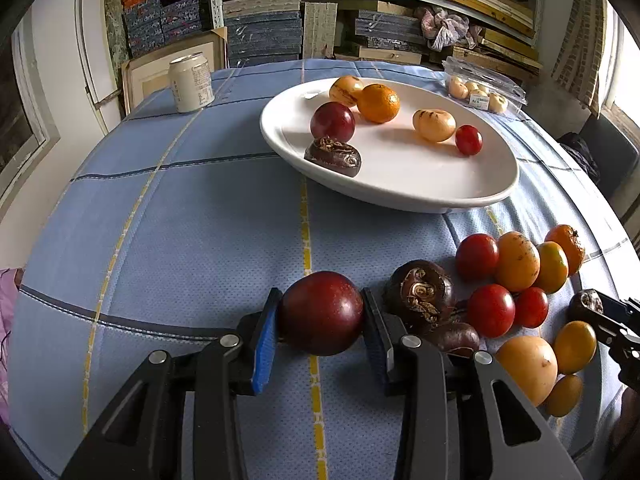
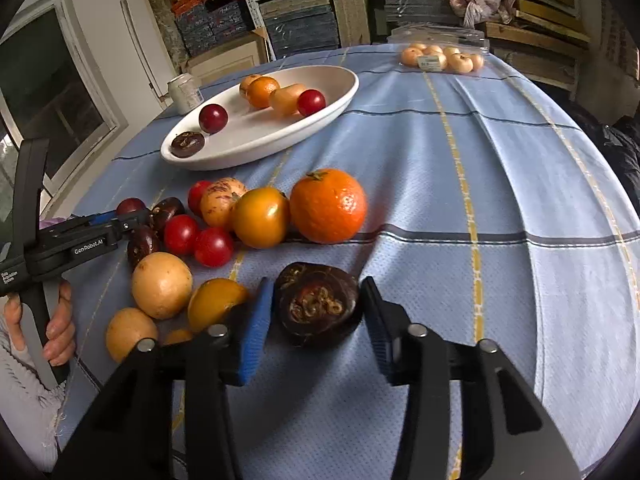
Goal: Organize fruits
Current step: 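Lift the plum with the left gripper while the right grasps the dark brown fruit, then lower the plum with left and brown fruit with right onto the plate, release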
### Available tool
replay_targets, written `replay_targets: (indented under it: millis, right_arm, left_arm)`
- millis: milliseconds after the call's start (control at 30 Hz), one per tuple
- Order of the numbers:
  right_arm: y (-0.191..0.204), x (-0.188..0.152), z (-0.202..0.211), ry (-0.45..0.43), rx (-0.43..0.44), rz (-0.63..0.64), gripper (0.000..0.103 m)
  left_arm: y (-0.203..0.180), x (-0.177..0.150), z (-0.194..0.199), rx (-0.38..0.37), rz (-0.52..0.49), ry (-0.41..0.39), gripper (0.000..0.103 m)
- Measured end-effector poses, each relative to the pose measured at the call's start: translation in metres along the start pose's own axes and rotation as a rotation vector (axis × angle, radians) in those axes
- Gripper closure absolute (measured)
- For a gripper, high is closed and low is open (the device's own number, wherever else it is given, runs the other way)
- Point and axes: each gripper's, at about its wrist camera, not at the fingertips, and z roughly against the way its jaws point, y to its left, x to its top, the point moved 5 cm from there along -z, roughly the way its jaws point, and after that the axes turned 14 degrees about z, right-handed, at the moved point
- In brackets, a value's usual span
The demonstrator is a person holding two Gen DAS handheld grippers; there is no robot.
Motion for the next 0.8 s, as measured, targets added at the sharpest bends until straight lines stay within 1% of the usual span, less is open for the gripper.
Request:
replay_targets:
  millis: [133, 200, 333, 400, 467, 533, 633, 700, 800]
  right_arm:
    - [0.001, 0.000, 0.002, -0.010, 0.004, 0.003, 0.060]
    - [-0.002, 0.002, 0.009, -0.042, 0.018, -0.019, 0.060]
    - [-0.011, 0.014, 0.022, -0.092, 0.031, -0.063, 0.060]
    - [-0.010, 0.031, 0.027, -0.111, 0.043, -0.056, 0.060]
    - [-0.007, 0.052, 0.030, -0.135, 0.034, -0.032, 0.060]
    - [0.001, 0.083, 0.028, -0.164, 0.033, 0.000, 0.060]
    - [0.012, 0.118, 0.006, -0.155, 0.035, 0.035, 0.060]
    - [0.017, 0.137, -0.015, -0.143, 0.019, 0.057, 0.060]
    - [0.019, 0.150, -0.041, -0.115, 0.015, 0.066, 0.060]
  left_arm:
    - [0.001, 0.000, 0.001, 0.004, 0.002, -0.006, 0.064]
    - [0.004, 0.002, 0.005, 0.002, 0.015, -0.023, 0.064]
    - [0.010, 0.015, 0.023, -0.041, 0.076, -0.066, 0.064]
    - [0.008, 0.027, 0.027, -0.047, 0.083, -0.080, 0.064]
    - [0.002, 0.044, 0.027, -0.041, 0.079, -0.097, 0.064]
    - [-0.007, 0.063, 0.022, -0.047, 0.080, -0.103, 0.064]
    - [-0.022, 0.085, 0.009, -0.055, 0.079, -0.096, 0.064]
    - [-0.032, 0.094, -0.004, -0.049, 0.066, -0.091, 0.064]
    - [-0.042, 0.100, -0.022, -0.068, 0.064, -0.060, 0.064]
